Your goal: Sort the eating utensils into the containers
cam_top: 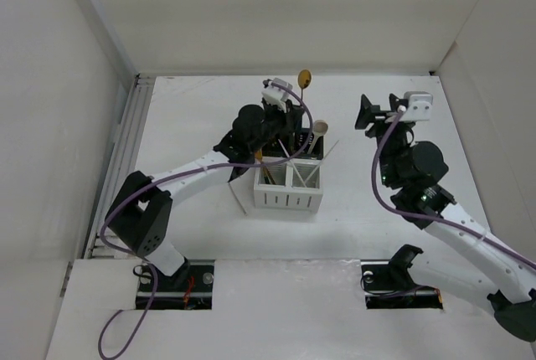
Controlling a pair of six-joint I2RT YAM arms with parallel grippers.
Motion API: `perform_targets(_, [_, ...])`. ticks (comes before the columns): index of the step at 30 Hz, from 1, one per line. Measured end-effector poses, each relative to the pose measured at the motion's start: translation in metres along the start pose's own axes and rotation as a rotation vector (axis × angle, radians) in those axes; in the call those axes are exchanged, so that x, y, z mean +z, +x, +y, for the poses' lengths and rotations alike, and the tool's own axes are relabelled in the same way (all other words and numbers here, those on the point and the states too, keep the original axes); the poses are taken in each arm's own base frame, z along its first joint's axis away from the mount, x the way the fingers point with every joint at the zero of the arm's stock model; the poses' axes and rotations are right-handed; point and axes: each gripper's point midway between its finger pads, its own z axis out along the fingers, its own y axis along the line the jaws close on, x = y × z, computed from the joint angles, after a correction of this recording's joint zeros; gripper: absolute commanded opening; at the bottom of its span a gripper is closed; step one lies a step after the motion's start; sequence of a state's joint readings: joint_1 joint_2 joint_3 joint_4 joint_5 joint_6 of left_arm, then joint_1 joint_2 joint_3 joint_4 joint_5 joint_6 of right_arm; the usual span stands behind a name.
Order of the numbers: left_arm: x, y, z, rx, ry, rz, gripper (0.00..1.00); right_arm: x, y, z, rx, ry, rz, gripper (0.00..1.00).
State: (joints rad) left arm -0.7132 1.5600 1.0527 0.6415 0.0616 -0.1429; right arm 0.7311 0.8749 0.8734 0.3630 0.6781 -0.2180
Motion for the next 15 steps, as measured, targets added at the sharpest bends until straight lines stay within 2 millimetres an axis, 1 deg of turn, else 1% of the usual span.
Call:
perform_targets(3, [0.001, 0.012, -0.008, 0.005, 0.023, 0.007, 0.01, -0.007, -0.009, -0.012, 0.014, 0.028, -0.011, 0.67])
perform_targets(7, [0.001, 0.027, -0.015, 0.009, 0.045, 0.023, 0.22, -0.015, -0.016, -0.024, 0.025, 0.055, -0.019, 0.67])
perform_targets(8, [0.002, 0.030, -0.016, 0.011, 0.049, 0.026, 0.30, -0.016, -0.017, -0.025, 0.026, 0.059, -0.019, 0.67])
perform_targets(11, [0.002, 0.036, -0.017, 0.012, 0.052, 0.034, 0.45, -0.017, -0.014, -0.026, 0.015, 0.058, -0.006, 0.67])
perform_targets(12, [0.002, 0.037, -0.017, 0.011, 0.051, 0.034, 0.52, -0.018, -0.013, -0.026, 0.010, 0.057, -0.001, 0.67])
perform_targets(14, [0.002, 0.036, -0.016, 0.011, 0.045, 0.027, 0.60, -0.018, -0.009, -0.025, -0.002, 0.052, 0.012, 0.67])
perform_targets(15, [0.002, 0.035, -0.015, 0.011, 0.038, 0.023, 0.62, -0.017, -0.007, -0.024, -0.007, 0.046, 0.018, 0.67])
